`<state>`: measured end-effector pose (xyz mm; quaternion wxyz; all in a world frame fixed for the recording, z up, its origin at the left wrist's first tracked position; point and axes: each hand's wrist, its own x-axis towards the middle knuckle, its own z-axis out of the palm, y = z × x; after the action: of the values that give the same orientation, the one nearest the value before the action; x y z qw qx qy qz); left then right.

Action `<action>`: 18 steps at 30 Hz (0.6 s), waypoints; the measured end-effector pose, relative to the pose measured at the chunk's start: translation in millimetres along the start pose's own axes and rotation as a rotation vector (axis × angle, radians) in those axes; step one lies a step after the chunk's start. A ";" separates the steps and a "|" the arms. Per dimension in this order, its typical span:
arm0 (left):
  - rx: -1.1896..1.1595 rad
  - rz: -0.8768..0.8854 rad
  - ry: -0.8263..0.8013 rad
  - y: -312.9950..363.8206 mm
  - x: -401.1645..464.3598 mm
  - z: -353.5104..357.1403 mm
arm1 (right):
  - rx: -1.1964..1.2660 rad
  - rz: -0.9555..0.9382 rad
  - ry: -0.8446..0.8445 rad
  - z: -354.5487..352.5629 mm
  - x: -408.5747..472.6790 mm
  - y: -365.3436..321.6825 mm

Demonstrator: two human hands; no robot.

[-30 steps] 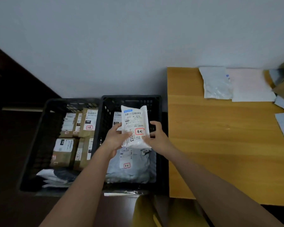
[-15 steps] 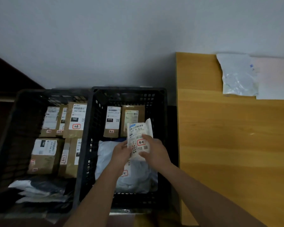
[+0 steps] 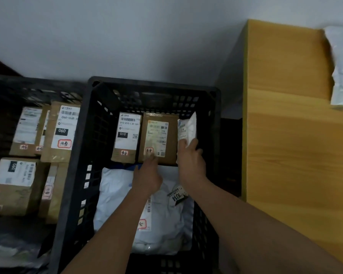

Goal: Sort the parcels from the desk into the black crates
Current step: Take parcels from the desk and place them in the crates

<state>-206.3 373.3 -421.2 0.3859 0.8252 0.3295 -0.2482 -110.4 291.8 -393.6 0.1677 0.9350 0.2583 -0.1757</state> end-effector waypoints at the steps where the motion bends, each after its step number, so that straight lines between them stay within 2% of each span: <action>1: 0.034 -0.011 -0.016 -0.6 7.6 2.8 | -0.003 0.024 0.011 5.2 6.7 -2.9; 4: 0.146 -0.052 -0.061 -6.5 24.6 13.9 | 0.034 0.023 0.030 27.3 27.1 -9.3; 6: 0.242 -0.035 -0.028 -10.0 28.0 22.9 | 0.172 0.021 0.035 47.0 38.1 -9.8; 9: 0.278 -0.012 -0.026 -16.1 27.8 29.5 | 0.359 0.016 -0.118 83.9 50.7 -12.9; 15: 0.265 -0.016 -0.118 -19.7 32.3 18.8 | 0.282 0.031 -0.257 97.2 49.1 -10.5; 18: 0.307 -0.045 -0.157 -12.5 29.5 12.2 | 0.189 -0.013 -0.252 79.0 39.1 -4.8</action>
<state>-198.0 379.9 -453.7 0.2744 0.8449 0.2749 -0.3678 -100.7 280.3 -480.6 0.1088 0.9154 0.2237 -0.3165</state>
